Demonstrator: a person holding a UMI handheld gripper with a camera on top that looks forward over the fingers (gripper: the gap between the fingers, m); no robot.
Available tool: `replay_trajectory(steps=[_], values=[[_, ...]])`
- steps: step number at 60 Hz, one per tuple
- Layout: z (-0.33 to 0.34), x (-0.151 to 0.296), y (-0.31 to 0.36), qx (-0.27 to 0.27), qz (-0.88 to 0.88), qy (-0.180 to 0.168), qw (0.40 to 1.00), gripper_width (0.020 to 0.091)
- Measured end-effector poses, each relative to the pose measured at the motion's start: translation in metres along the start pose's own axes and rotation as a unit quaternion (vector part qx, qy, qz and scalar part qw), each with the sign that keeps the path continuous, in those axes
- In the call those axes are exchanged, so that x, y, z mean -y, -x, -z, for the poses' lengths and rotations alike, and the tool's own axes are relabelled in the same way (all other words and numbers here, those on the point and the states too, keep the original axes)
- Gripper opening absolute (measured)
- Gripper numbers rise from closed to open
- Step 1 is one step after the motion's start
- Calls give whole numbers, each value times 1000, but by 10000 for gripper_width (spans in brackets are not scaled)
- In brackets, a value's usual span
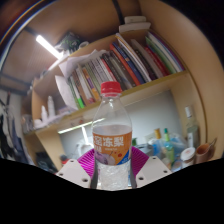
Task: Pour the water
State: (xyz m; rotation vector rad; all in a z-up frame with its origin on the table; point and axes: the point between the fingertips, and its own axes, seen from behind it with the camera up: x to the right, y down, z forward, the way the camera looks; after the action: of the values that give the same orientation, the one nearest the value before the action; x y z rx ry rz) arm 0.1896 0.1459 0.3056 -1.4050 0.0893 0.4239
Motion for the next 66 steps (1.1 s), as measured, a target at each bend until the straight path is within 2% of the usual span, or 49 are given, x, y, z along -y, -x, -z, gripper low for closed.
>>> replay_trajectory(steps=[5, 11, 14, 23, 29, 31, 34, 44, 51, 55, 58, 66], values=[[-6, -38, -73, -51, 83, 8, 995, 455], [-7, -98, -122, -76, 125, 78, 986, 456], [-6, -120, -138, -79, 132, 93, 984, 456], [-7, -142, -165, -91, 172, 95, 976, 465], [-6, -164, -172, -87, 159, 111, 977, 464], [-7, -157, -170, -83, 158, 89, 980, 478], [-6, -157, -170, -78, 160, 81, 981, 484], [-5, -157, -170, -78, 165, 73, 980, 495], [-6, -159, -170, -79, 170, 92, 978, 590], [0, -169, -173, -86, 163, 129, 974, 730], [7, -171, -170, -87, 148, 143, 975, 826], [35, -172, -153, -68, 148, 171, 972, 852]])
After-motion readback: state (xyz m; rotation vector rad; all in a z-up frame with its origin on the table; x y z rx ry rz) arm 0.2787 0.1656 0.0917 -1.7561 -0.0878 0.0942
